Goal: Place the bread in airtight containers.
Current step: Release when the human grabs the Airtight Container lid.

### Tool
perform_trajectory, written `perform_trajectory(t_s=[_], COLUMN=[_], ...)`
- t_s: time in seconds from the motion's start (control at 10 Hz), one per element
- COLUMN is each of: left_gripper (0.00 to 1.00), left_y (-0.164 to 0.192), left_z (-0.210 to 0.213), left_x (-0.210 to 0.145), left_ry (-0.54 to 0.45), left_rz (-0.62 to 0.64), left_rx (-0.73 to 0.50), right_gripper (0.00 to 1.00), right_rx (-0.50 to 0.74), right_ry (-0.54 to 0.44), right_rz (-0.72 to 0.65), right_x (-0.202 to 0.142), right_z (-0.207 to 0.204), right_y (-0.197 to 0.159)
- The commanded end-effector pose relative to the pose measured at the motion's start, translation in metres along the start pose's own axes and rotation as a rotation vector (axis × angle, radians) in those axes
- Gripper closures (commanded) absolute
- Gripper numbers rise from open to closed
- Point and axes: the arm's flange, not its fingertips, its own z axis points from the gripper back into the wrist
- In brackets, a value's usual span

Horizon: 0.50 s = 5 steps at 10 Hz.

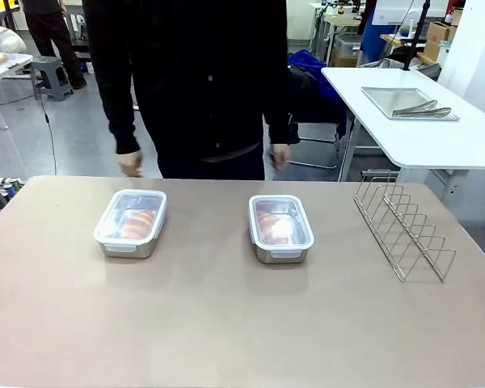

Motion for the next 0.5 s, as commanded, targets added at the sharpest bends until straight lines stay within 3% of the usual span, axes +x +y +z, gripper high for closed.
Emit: perform_trajectory(t_s=[0.0,0.4], left_gripper=[0.00,0.00], left_y=[-0.0009,-0.0009], left_z=[-0.0013,-0.0013], left_x=[0.0010,0.0010], left_ry=[-0.031,-0.031], left_rz=[-0.015,-0.015], left_rx=[-0.002,-0.002], right_gripper=[0.00,0.00], right_rx=[0.005,0.005], right_ry=[0.000,0.000], right_rz=[0.017,0.017], right_x=[0.0000,0.0000], right_z=[0.0020,0.0020], right_y=[0.0000,0.0000])
